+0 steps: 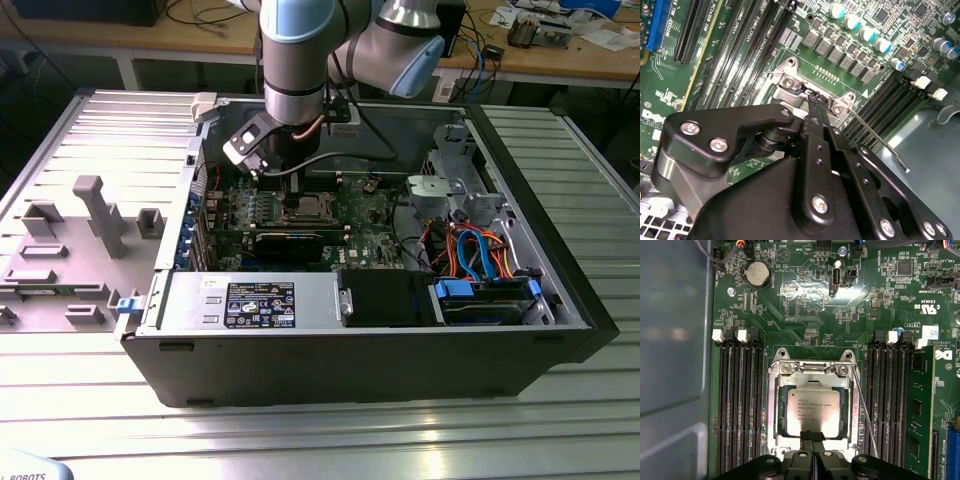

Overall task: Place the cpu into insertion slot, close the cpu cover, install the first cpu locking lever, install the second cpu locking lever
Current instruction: 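Close the cpu cover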

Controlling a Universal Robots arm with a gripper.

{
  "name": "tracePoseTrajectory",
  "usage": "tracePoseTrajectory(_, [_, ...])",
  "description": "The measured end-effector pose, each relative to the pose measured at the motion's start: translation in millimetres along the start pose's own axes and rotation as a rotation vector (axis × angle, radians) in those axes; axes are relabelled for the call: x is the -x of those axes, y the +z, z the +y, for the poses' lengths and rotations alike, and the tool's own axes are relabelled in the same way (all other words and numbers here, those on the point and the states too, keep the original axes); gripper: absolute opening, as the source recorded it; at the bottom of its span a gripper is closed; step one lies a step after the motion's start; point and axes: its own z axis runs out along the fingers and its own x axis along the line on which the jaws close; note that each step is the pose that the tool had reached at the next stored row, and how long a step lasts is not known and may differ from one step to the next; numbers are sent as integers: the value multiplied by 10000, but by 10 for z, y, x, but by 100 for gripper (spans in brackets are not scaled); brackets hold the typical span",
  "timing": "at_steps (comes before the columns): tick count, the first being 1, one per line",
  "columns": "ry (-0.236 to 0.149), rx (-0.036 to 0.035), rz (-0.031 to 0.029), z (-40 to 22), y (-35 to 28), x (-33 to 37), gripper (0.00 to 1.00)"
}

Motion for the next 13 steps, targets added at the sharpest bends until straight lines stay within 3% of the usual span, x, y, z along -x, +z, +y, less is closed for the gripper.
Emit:
tracePoseTrajectory(2, [2, -38, -8, -1, 15, 2, 11])
tracePoseTrajectory(5, [3, -42, 1, 0, 23, 1, 11])
tracePoseTrajectory(9, [1, -39, -17, 1, -57, -3, 11])
tracePoseTrajectory(13, [2, -42, -25, 0, -65, -3, 11])
